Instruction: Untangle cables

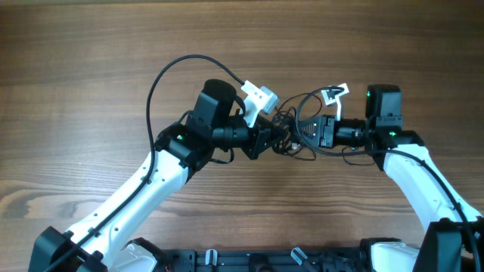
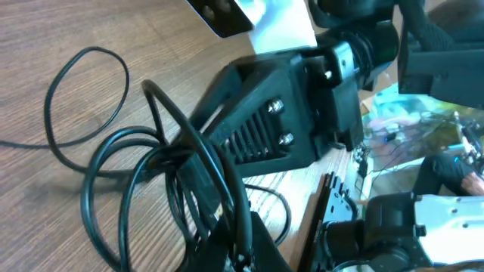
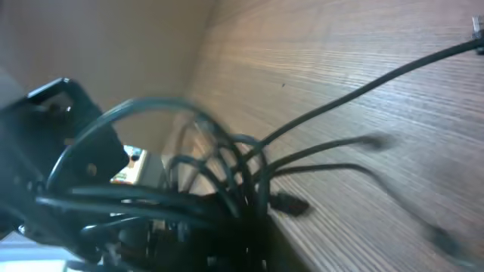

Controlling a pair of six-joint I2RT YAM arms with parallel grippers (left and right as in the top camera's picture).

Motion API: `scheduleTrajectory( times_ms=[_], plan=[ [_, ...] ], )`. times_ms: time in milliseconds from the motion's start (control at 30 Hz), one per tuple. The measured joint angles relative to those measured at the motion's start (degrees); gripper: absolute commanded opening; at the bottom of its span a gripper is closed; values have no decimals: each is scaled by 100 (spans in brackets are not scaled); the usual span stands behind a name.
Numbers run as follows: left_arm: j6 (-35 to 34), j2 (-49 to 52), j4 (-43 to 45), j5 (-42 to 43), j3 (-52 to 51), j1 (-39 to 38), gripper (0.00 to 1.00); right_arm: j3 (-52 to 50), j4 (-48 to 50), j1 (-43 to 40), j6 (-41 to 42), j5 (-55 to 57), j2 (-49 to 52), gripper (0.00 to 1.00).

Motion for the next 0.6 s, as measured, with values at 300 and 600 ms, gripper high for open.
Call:
scheduleTrajectory(
  times_ms=[300,600],
  plan=[
    [-2013,-2,-916,-1845,39,177,4,-13,372,-352,-256,-1141,4,4],
    [-2962,-26,-2465,-3206,66,1202,4,-68,774,-2544,20,-1661,28,4]
  ],
)
